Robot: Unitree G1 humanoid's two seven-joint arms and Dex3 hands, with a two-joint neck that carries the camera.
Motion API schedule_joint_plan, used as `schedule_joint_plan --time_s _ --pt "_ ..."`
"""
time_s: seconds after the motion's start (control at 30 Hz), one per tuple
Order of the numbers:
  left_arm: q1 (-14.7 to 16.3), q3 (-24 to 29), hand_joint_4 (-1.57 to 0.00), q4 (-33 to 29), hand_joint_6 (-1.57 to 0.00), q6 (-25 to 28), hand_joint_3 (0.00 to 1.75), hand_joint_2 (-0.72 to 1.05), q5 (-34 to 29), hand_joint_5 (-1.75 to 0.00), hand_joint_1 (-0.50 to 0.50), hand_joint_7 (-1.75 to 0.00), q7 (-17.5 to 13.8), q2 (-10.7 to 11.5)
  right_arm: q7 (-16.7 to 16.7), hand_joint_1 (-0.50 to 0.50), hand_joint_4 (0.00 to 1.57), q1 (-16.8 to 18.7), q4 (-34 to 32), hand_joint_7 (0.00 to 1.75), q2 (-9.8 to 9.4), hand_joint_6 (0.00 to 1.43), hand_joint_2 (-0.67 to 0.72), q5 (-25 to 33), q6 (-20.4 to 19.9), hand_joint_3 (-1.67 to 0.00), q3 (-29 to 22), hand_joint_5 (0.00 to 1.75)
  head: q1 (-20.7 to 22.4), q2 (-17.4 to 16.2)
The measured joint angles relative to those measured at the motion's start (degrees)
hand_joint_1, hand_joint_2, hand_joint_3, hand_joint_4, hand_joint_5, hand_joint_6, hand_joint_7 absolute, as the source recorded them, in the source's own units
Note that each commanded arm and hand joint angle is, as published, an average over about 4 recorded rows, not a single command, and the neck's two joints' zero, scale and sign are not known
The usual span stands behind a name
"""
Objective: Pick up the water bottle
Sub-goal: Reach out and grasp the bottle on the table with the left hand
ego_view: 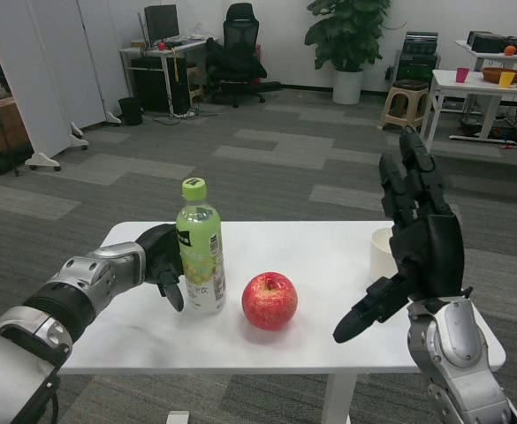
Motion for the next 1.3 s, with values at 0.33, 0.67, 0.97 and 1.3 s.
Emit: schedule_joint_plan --time_s 0.33,0.67,0.97,1.3 --pt "0.04 0.70 0.00 -0.05 0.00 0.20 0.09 -0.21 -2.98 0.00 -0.49 0.00 0.04 -2.15 0.00 -0.46 0.00 -0.04 0.05 0.00 0.04 0.00 0.53 0.35 0.00 0.00 0.06 0.00 -0.17 0.68" --pt "0.38 4.68 -0.60 -0.01 -0.37 0.66 0.09 0.87 -4.43 -0.92 -0.47 -0.33 0.43 -4.81 0.00 -0.46 0.00 -0.08 0.06 0.00 0.08 0.00 0.53 0.74 0.00 0.00 0.18 0.00 0.37 0.45" --pt "0.75 5.74 -1.50 0.14 -1.13 0.99 0.02 0.78 -5.33 -1.75 -0.13 -1.15 1.05 -5.57 0.00 -0.48 0.00 -0.11 0.36 0.00 0.08 0.00 0.53 1.62 0.00 0.00 0.55 0.00 0.32 0.26" --pt "1.73 8.30 -1.53 0.14 -1.20 -2.38 0.02 0.78 -4.27 -1.75 -0.11 -1.19 1.07 -5.40 0.00 -0.48 0.00 -0.12 0.53 0.00 0.08 0.00 0.53 1.98 0.00 0.00 0.89 0.00 0.25 -0.06"
